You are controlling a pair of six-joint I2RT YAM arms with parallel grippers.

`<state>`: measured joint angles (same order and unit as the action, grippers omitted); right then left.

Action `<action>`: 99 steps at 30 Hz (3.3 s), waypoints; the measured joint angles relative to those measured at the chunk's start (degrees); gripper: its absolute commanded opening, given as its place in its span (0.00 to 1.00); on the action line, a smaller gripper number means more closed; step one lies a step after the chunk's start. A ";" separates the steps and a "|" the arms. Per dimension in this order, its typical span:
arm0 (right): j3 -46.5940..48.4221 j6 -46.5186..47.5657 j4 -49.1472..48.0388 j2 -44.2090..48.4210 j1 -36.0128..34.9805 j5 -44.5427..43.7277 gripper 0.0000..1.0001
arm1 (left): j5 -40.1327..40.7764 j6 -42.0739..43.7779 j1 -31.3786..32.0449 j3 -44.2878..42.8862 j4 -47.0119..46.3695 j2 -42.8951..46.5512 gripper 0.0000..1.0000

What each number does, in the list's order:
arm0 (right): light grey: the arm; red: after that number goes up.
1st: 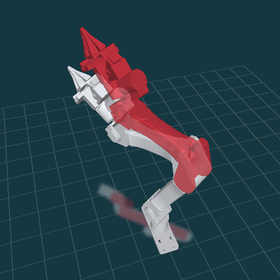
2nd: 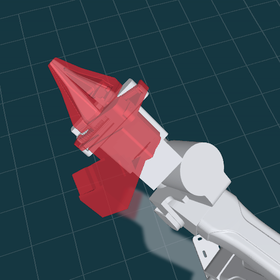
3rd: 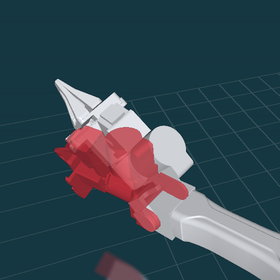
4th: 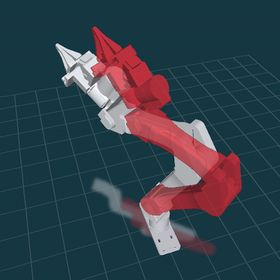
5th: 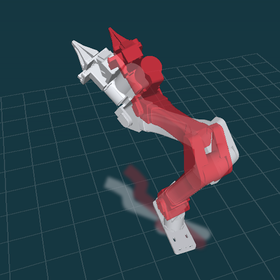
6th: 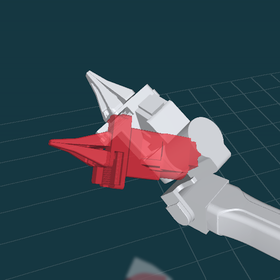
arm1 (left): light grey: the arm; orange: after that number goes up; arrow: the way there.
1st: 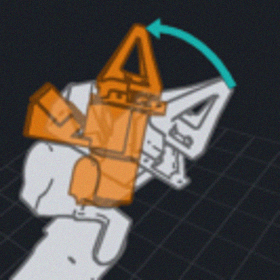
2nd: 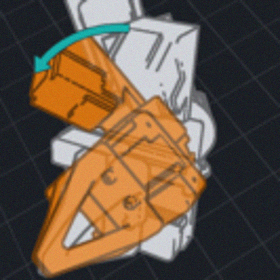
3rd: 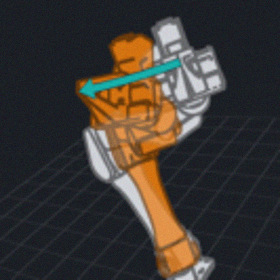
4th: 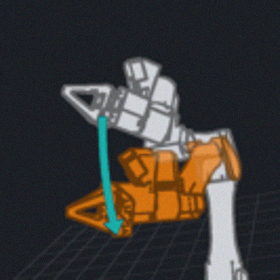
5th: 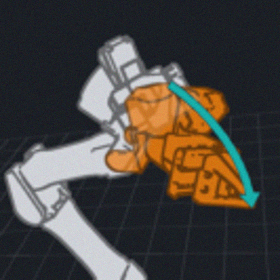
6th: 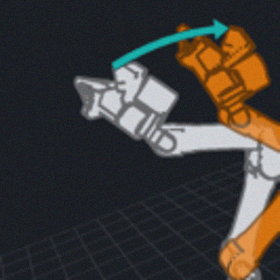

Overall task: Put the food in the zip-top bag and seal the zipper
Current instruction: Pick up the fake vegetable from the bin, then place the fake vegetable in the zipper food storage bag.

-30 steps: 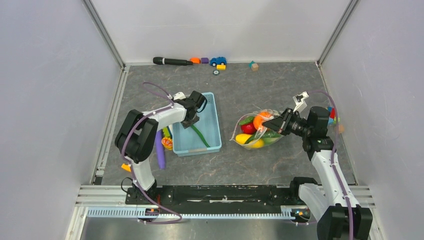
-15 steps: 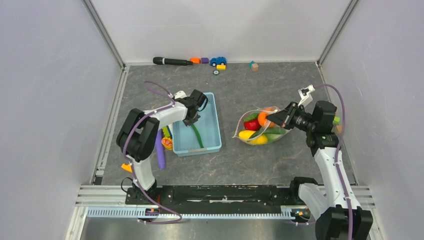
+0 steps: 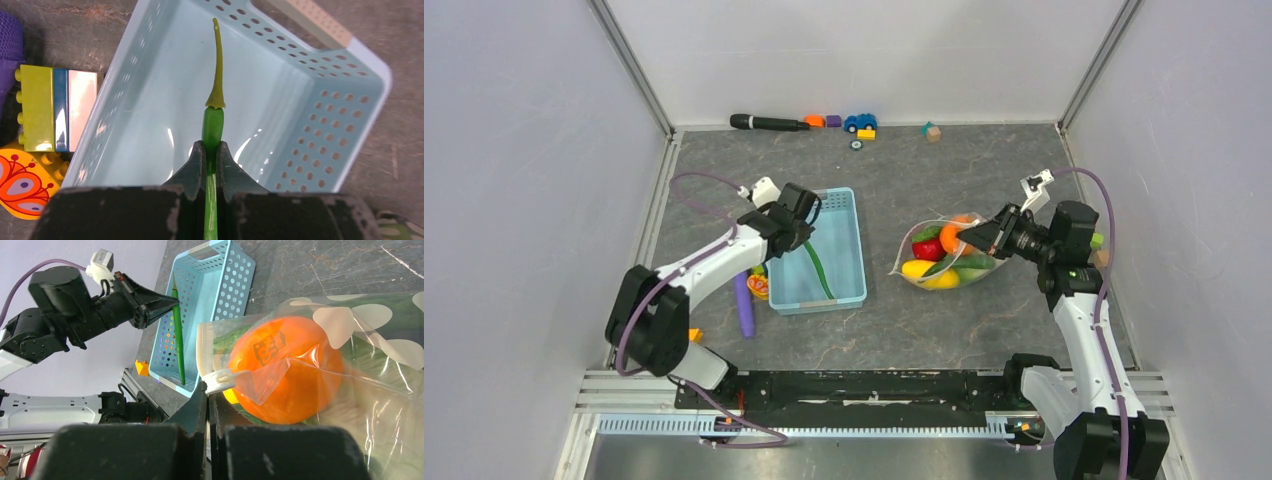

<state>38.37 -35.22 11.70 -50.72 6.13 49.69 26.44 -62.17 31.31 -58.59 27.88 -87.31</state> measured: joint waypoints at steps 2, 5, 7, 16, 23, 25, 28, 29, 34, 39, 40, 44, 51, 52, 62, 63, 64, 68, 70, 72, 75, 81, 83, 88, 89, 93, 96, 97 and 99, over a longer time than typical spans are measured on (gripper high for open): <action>0.02 0.07 0.02 0.00 0.00 0.26 0.00 | -0.02 0.00 0.28 1.86 -1.95 2.91 0.02; 0.09 -0.76 0.04 0.00 0.00 0.48 0.00 | -0.04 0.26 0.90 5.31 -5.97 7.98 0.02; 0.09 -2.60 0.09 -0.04 0.11 0.85 0.00 | -0.02 1.07 1.75 7.17 -9.29 11.50 0.02; 0.81 -9.81 1.81 -0.46 0.37 1.25 0.00 | -0.48 7.48 6.51 9.70 -21.75 20.74 0.02; 3.82 -16.13 2.16 3.28 0.37 -0.31 0.00 | -1.27 9.68 6.82 13.75 -25.90 24.90 0.02; 3.82 -18.60 1.64 5.05 0.37 -0.44 0.00 | -1.33 10.27 6.82 14.16 -26.49 26.10 0.02; 3.82 -21.66 0.33 6.88 0.35 -0.37 0.00 | -1.33 10.97 6.82 14.43 -27.45 27.85 0.02; 3.82 -22.53 -0.24 7.32 0.35 -0.39 0.00 | -1.31 11.28 6.82 14.53 -27.78 28.48 0.02; 2.93 -25.46 -3.13 8.37 -1.16 -0.50 0.00 | -1.27 12.26 6.82 14.93 -28.37 30.80 0.02; 0.46 -27.61 -6.05 7.45 -5.57 -2.56 0.00 | -0.98 12.83 6.82 14.95 -28.13 31.93 0.02; 0.33 -27.96 -6.71 6.99 -6.69 -3.26 0.00 | -0.94 12.90 6.82 14.95 -27.98 32.24 0.02; 0.24 -29.86 -11.06 4.74 -12.76 -6.08 0.00 | -0.07 13.25 6.82 15.30 -27.50 33.81 0.02; -0.63 -33.48 -19.12 1.70 -17.70 -7.54 0.00 | 1.77 13.42 6.82 15.82 -25.42 36.11 0.02; -1.09 -33.59 -19.82 1.70 -17.70 -7.54 0.00 | 1.97 13.42 6.82 15.82 -24.96 36.44 0.02; -11.93 -31.87 -22.43 1.11 -10.93 -4.37 0.00 | 2.03 13.40 6.82 15.82 -23.19 39.26 0.02; -11.96 -30.86 -21.59 1.11 -9.73 -4.04 0.00 | 1.97 13.38 6.82 15.80 -23.23 39.15 0.02; -11.91 -29.81 -21.05 1.14 -9.01 -3.74 0.00 | 1.92 13.38 6.82 15.80 -23.26 38.88 0.02; -10.45 -23.93 -16.22 0.37 -6.91 -3.26 0.00 | 1.51 13.35 7.13 14.21 -23.45 35.91 0.02; -9.60 -22.10 -14.47 -0.42 -6.71 -3.23 0.00 | 1.40 13.38 7.89 12.59 -24.24 33.94 0.02; -8.85 -20.98 -13.11 -0.74 -6.71 -3.34 0.00 | 1.40 13.42 9.44 11.21 -26.34 32.44 0.02; -7.45 -19.87 -11.30 -0.59 -6.71 -3.67 0.00 | 1.92 14.32 13.05 8.81 -30.58 30.32 0.02; -6.27 -18.60 -8.00 0.55 -6.71 -4.92 0.00 | 1.14 21.59 20.52 4.85 -42.42 24.17 0.02; -6.23 -18.45 -7.19 0.61 -6.71 -5.03 0.00 | -2.62 26.69 22.62 4.70 -48.87 21.94 0.02; -5.99 -18.45 -6.12 0.90 -6.71 -5.01 0.00 | -17.00 37.68 25.49 4.76 -62.47 17.73 0.02; -5.73 -18.43 -5.97 0.92 -6.71 -4.96 0.00 | -21.42 40.44 26.14 4.76 -65.53 16.96 0.02; -5.42 -18.25 -5.57 1.07 -6.71 -4.87 0.00 | -35.58 47.91 28.24 4.59 -71.84 14.25 0.02; -5.40 -18.21 -5.16 1.07 -6.71 -4.68 0.00 | -46.75 53.20 28.70 2.23 -71.34 10.91 0.02; -5.38 -18.21 -5.11 1.07 -6.71 -4.68 0.00 | -51.30 55.58 28.68 0.63 -69.83 9.51 0.02; -5.31 -18.14 -5.03 1.07 -6.71 -4.52 0.00 | -59.93 60.63 28.68 -3.19 -65.83 6.62 0.02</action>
<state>33.06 -53.36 6.68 -49.65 -0.58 45.17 -33.50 -1.54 59.99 -61.78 -37.95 -80.68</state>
